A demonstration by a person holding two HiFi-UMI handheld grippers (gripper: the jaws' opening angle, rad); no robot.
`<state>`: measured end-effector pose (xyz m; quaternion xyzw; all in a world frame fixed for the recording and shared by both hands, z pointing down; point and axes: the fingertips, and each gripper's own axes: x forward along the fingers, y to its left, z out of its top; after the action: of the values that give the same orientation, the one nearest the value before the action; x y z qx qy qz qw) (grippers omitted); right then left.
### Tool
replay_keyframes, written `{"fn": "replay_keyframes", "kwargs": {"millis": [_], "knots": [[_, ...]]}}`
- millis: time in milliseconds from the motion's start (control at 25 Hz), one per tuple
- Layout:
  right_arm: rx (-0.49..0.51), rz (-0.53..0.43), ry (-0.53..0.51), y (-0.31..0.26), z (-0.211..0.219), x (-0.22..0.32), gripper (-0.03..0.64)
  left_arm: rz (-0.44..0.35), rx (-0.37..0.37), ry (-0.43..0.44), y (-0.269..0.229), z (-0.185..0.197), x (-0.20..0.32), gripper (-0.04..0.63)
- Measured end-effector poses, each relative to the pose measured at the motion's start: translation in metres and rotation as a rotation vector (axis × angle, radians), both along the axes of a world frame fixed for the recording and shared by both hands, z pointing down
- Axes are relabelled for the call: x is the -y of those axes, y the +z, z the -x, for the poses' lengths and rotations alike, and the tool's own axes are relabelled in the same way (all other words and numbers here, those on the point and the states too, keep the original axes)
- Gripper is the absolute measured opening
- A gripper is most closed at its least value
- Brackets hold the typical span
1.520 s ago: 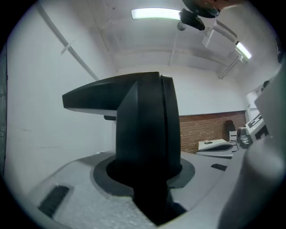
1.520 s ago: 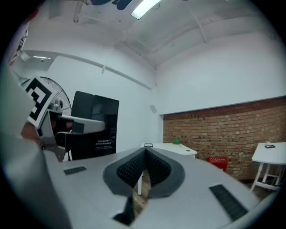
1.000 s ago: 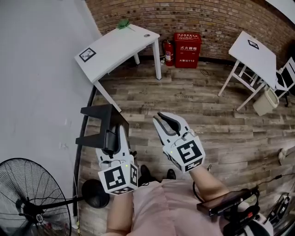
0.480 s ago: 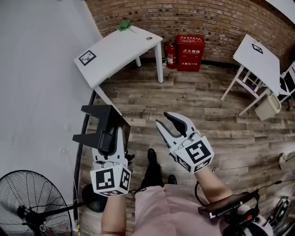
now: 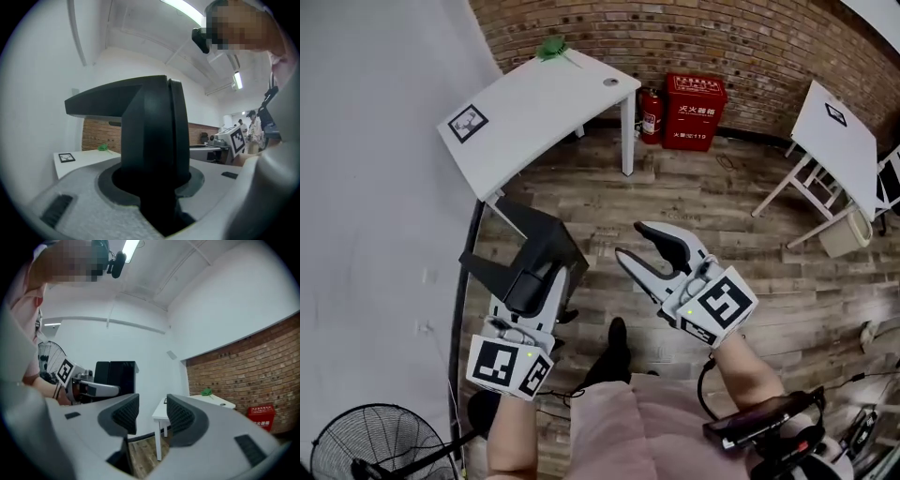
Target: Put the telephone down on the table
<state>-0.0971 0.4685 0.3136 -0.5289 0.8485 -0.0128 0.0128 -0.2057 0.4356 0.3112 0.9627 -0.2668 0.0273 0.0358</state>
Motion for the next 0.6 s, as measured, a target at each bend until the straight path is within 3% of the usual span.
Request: {"fn": "replay_keyframes", "kwargs": {"millis": [160, 320, 480, 600], "knots": [[0.033, -0.056, -0.123, -0.026, 0.006, 0.038, 0.194, 0.022, -0.037, 0.172, -0.014, -0.011, 0.036, 0.161], [0.096, -0.088, -0.285, -0.054, 0.019, 0.071, 0.256, 0.03, -0.051, 0.336, -0.024, -0.021, 0.064, 0.161], [0.15, -0.06, -0.449, -0.066, 0.036, 0.094, 0.285, 0.007, -0.025, 0.446, -0.024, -0.026, 0.079, 0.161], [0.133, -0.06, -0.52, -0.069, 0.044, 0.099, 0.302, -0.002, -0.003, 0.508, -0.021, -0.034, 0.079, 0.161]]}}
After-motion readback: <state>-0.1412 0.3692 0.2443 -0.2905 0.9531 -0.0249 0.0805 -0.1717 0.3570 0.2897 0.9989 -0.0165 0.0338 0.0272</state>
